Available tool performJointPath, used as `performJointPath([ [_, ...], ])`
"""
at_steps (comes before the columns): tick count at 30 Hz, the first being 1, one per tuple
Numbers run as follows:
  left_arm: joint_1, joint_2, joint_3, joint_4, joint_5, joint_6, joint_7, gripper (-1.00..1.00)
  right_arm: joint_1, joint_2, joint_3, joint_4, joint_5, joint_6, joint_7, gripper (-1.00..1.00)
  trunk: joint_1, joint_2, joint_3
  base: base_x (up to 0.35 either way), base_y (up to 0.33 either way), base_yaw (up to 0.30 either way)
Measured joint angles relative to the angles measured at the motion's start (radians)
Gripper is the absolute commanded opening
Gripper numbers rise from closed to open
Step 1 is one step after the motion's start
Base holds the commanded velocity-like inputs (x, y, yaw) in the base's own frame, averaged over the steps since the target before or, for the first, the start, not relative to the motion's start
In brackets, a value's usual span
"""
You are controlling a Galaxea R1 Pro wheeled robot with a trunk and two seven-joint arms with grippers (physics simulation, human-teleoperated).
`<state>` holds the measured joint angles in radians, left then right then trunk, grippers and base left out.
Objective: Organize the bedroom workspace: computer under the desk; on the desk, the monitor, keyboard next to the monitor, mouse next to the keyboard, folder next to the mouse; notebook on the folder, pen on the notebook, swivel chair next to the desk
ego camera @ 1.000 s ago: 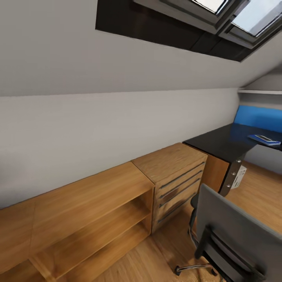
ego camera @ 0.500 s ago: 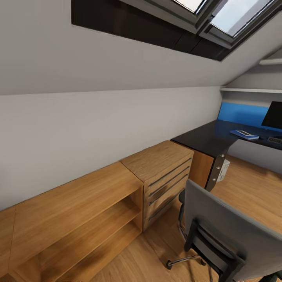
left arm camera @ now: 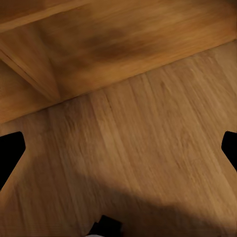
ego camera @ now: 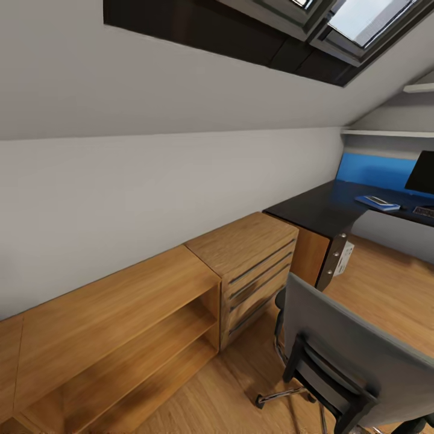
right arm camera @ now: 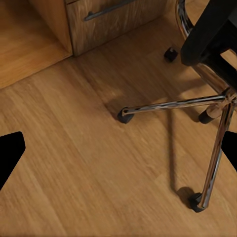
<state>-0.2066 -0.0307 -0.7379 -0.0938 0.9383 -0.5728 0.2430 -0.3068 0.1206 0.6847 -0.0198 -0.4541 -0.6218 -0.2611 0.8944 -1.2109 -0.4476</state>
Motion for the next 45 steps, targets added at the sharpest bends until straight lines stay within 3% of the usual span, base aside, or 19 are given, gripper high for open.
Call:
performJointPath([
  [4,0.0,-0.002,0.0,0.005,-0.002,0.015,-0.001,1.0,0.0,0.001,0.001,0.0,0.0,-0.001,0.002,1.0,0.0,0.0,-0.006,0.0,0.0,-0.015],
  [7,0.0,-0.002,0.001,0.008,-0.003,0.018,-0.001,1.0,0.0,0.018,0.0,0.001,0.0,-0.003,0.013,1.0,0.0,0.0,-0.011,0.002,0.191,-0.129],
  [16,0.0,-0.002,0.0,0.009,-0.004,0.02,-0.021,1.0,0.001,0.021,0.0,0.005,0.001,-0.007,0.039,1.0,0.0,0.0,-0.015,0.078,0.266,-0.263],
  [45,0.0,-0.002,0.006,0.01,0.003,0.021,-0.025,1.0,0.001,0.017,-0.001,0.005,0.001,-0.009,0.045,1.0,0.0,0.0,-0.015,0.002,0.005,-0.3],
])
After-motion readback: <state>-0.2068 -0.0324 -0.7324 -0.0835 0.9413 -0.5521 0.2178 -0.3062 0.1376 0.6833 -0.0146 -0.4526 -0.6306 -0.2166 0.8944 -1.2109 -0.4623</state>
